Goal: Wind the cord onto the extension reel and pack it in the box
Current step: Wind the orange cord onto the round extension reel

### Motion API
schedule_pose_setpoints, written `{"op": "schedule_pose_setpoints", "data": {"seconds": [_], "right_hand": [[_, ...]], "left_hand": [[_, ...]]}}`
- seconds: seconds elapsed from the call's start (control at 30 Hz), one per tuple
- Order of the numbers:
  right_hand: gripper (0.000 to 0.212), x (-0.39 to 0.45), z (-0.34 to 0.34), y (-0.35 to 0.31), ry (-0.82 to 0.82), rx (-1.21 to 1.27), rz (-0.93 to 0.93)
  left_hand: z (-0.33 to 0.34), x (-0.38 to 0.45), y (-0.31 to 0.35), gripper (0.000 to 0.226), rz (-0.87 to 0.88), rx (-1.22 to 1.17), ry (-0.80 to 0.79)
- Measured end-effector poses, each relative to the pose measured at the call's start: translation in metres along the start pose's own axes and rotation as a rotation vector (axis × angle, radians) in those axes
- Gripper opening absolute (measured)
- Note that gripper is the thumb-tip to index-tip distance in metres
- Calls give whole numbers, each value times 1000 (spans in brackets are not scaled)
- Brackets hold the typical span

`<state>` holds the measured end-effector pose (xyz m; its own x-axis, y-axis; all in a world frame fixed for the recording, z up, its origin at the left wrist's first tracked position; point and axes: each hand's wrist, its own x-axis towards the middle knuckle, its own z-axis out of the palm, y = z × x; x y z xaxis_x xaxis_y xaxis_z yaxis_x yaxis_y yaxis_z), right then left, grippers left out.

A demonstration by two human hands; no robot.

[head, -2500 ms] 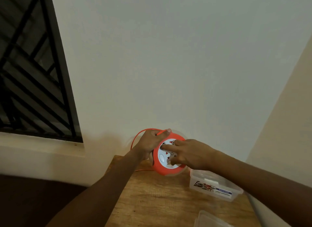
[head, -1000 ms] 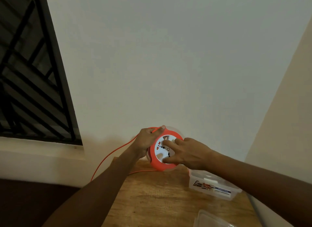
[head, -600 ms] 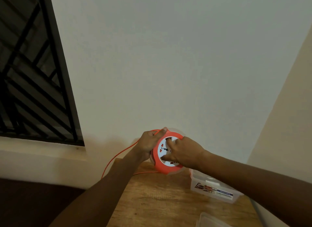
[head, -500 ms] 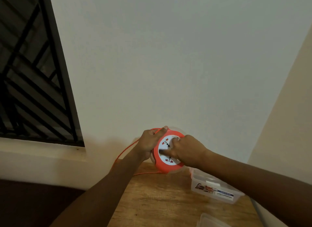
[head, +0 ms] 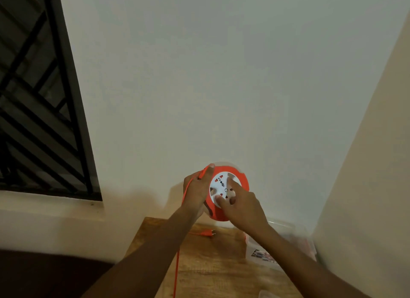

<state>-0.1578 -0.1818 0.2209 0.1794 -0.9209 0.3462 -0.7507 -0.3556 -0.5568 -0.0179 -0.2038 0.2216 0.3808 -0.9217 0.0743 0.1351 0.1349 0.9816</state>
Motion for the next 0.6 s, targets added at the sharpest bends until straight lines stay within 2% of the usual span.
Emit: {"op": "schedule_pose_setpoints", "data": {"seconds": [0.07,0.13,0.2,0.33,0.47,0.6], "right_hand": [[48,-4,-9,8,70,-340,-276],[40,-2,-17,15,-34,-561,-537],[47,2,-24,21,-181,-692,-733],[61,12,-42,24,-272,-785,-930],[53,16,-52,22,-389,-926,-1162],[52,21,-64,12,-447,-1034,-1140]], "left_hand": [[-6,3,-1,34,-41,14,-32],[-9,5,-1,39,-78,52,-98],[-12,4,-2,37,-90,69,-152],[-18,5,-1,35,-78,102,-224],[-18,5,1,38,-94,150,-295],[-16,6,6,42,-128,165,-347]]}}
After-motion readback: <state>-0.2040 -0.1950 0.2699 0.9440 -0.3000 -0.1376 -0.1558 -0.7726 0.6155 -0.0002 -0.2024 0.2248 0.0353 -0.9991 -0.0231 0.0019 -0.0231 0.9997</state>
